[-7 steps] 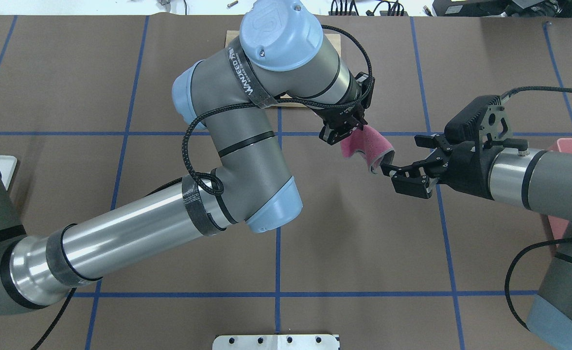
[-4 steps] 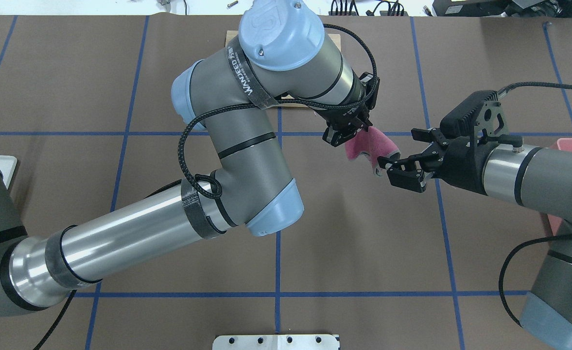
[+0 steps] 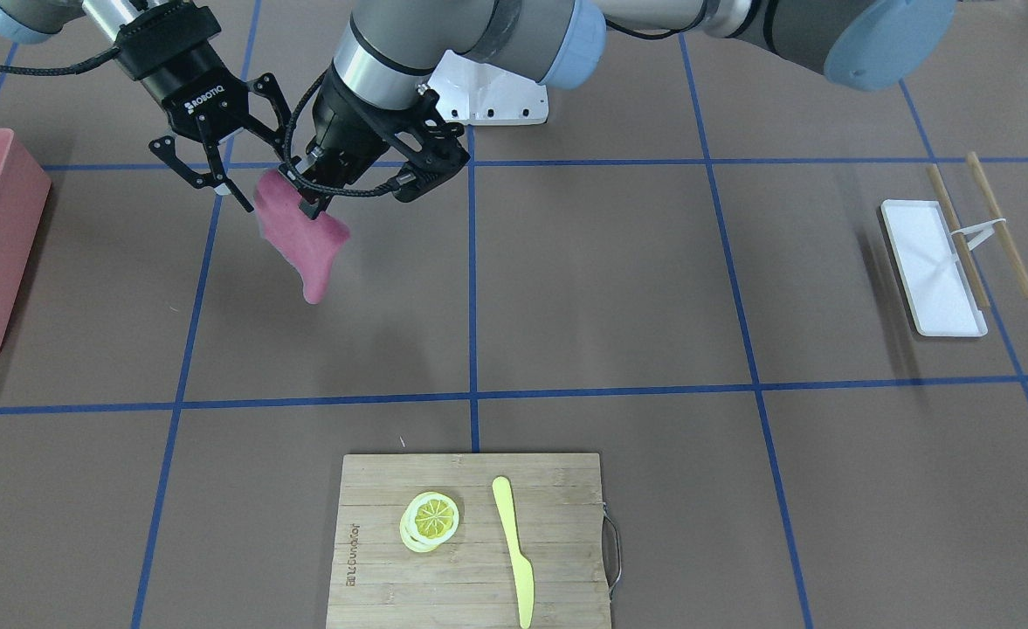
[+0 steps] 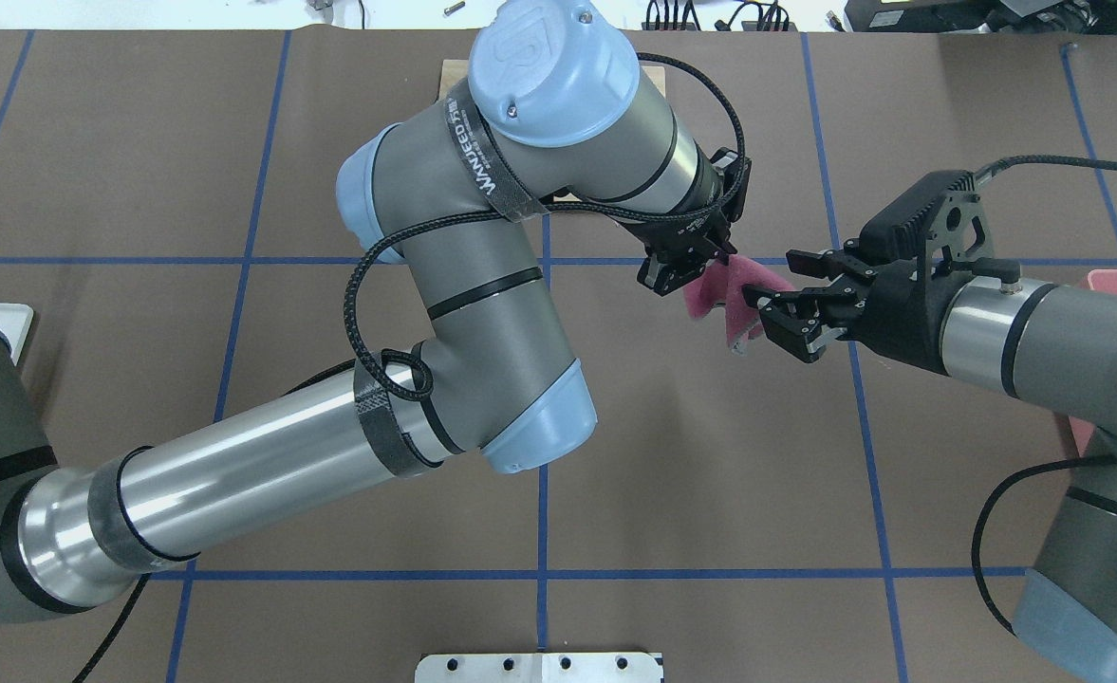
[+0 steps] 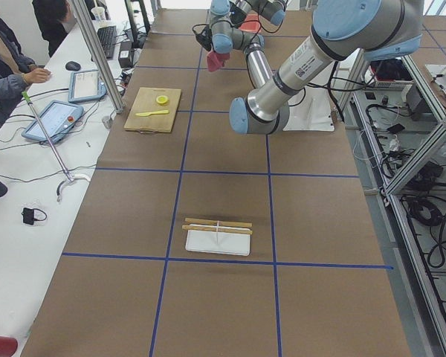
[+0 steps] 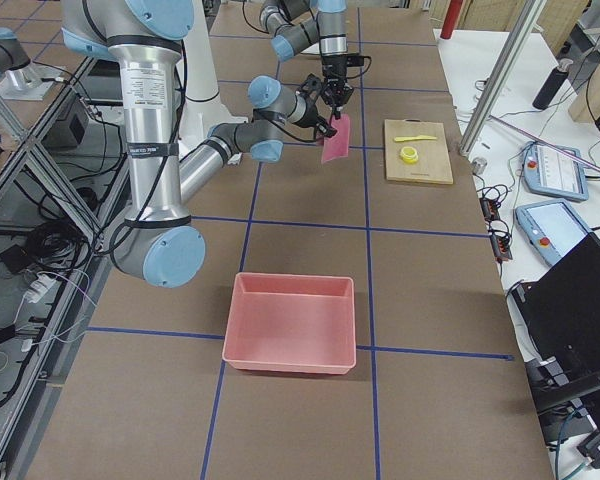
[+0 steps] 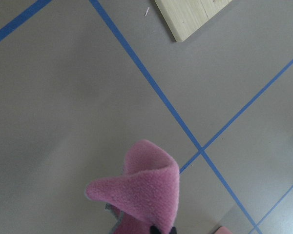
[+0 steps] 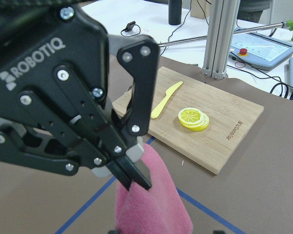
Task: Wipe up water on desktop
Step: 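Grasp the pink cloth with the right gripper and release the left gripper, then lower the pink cloth onto the table with the right gripper while the left arm withdraws, then drag the pink cloth across the table surface with the right gripper, then carry the pink cloth with the right gripper over the pink bin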
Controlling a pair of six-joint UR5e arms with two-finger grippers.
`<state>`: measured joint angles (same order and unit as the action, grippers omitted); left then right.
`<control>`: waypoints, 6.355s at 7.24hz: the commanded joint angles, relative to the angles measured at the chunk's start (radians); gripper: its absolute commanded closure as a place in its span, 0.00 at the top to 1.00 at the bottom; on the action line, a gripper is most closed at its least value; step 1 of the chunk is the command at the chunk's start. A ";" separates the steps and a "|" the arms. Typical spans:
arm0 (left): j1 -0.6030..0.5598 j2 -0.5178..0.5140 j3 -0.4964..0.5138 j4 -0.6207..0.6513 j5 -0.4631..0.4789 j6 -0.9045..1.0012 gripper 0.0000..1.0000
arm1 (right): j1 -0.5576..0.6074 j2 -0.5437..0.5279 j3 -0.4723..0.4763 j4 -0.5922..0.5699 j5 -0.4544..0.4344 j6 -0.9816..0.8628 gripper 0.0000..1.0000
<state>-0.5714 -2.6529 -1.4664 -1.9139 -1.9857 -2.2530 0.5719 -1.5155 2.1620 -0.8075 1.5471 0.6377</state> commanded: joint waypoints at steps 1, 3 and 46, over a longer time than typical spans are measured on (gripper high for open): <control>0.002 0.004 -0.008 0.001 -0.007 -0.011 0.00 | -0.007 0.007 0.001 0.001 -0.008 0.007 0.23; 0.008 0.002 -0.008 0.000 -0.007 -0.013 0.00 | -0.010 0.008 0.001 0.001 -0.008 0.017 0.00; -0.640 1.015 -0.505 0.006 -0.406 1.385 0.98 | 0.546 -0.346 0.030 -0.719 0.657 -0.298 0.00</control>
<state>-1.2111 -1.6396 -1.9671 -1.9077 -2.3855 -0.8682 0.9392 -1.7424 2.1741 -1.5246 2.1178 0.5950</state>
